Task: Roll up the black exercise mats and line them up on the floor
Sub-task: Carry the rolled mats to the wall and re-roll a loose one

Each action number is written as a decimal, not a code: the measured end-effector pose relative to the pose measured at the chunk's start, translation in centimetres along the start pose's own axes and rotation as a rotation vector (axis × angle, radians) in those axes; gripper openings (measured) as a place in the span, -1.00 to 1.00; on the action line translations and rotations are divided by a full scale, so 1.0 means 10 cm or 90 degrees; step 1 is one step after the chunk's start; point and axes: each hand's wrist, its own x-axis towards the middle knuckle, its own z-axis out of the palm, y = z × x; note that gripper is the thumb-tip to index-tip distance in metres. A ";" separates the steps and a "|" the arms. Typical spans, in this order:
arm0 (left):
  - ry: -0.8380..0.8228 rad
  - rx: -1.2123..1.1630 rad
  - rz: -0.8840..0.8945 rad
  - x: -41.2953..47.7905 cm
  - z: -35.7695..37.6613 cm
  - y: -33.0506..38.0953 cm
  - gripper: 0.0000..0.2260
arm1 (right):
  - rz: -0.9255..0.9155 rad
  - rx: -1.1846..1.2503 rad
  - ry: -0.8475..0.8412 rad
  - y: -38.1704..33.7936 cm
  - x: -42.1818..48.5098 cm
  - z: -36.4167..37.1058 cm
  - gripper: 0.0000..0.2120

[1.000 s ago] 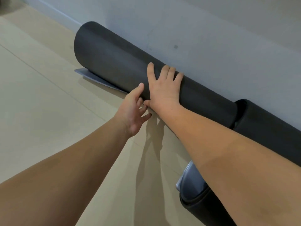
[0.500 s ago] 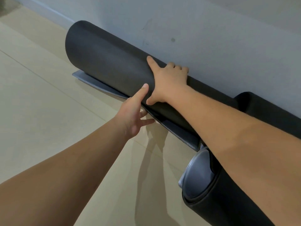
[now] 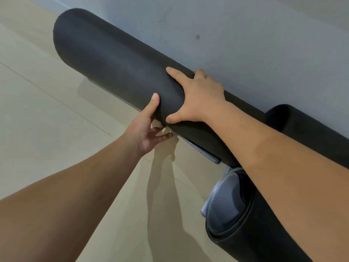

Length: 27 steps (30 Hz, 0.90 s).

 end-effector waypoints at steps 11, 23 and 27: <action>0.039 0.048 0.045 0.07 -0.10 -0.21 -0.25 | 0.012 -0.101 0.097 -0.16 -0.11 0.29 0.26; 0.020 -0.035 0.060 0.07 0.03 -0.10 -0.43 | 0.004 -0.126 0.122 -0.06 0.00 0.28 0.26; 0.144 0.126 0.043 0.03 0.02 0.02 -0.38 | 0.043 -0.127 0.105 -0.12 -0.05 0.35 0.26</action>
